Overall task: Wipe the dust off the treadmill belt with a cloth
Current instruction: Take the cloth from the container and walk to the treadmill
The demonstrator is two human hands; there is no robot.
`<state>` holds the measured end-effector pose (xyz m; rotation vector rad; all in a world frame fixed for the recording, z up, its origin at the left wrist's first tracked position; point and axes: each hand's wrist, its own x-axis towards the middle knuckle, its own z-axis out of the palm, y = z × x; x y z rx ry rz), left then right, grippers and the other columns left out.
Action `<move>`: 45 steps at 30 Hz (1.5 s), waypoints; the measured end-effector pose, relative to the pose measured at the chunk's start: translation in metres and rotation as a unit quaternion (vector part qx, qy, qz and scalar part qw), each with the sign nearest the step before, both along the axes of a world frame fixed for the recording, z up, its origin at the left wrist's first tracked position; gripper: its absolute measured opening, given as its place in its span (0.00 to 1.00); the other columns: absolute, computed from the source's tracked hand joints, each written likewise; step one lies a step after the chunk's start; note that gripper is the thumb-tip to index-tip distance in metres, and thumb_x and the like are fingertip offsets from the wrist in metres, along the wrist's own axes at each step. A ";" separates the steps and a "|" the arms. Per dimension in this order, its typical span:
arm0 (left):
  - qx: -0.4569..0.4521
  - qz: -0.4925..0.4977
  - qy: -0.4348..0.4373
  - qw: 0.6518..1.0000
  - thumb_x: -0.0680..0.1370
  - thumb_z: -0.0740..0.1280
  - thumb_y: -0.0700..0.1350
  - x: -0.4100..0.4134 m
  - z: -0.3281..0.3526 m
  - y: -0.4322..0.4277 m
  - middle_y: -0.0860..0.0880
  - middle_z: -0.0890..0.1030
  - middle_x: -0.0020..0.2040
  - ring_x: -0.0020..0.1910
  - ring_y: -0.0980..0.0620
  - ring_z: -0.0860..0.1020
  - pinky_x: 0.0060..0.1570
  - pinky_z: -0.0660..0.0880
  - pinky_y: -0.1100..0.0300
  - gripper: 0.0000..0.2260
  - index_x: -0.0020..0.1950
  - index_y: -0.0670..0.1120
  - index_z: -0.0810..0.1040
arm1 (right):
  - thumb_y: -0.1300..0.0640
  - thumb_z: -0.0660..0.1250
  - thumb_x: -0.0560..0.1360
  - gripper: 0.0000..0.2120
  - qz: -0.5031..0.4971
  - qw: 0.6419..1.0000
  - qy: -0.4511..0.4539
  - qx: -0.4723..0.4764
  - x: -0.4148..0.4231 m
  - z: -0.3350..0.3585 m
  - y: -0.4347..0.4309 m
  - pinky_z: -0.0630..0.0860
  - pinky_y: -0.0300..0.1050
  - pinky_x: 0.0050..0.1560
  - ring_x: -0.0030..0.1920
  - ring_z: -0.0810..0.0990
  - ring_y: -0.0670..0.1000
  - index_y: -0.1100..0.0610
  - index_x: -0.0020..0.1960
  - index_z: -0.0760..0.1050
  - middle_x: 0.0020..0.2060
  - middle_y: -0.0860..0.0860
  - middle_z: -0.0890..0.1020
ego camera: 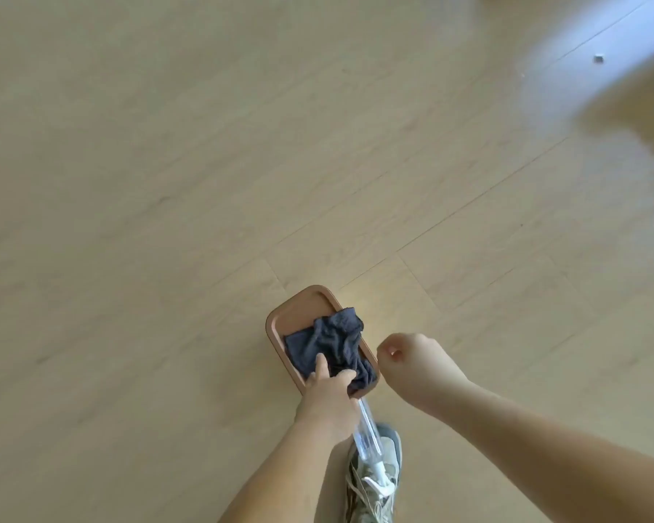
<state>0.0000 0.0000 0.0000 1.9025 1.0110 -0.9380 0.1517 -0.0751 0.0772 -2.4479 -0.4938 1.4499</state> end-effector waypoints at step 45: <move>-0.226 0.025 -0.404 0.886 0.66 0.78 0.46 0.583 0.676 -0.547 0.63 0.76 0.62 0.59 0.72 0.75 0.50 0.74 0.72 0.33 0.66 0.63 0.69 | 0.60 0.67 0.71 0.05 -0.419 0.846 -0.080 0.319 0.463 0.667 -0.630 0.68 0.35 0.31 0.32 0.72 0.46 0.52 0.38 0.74 0.31 0.47 0.74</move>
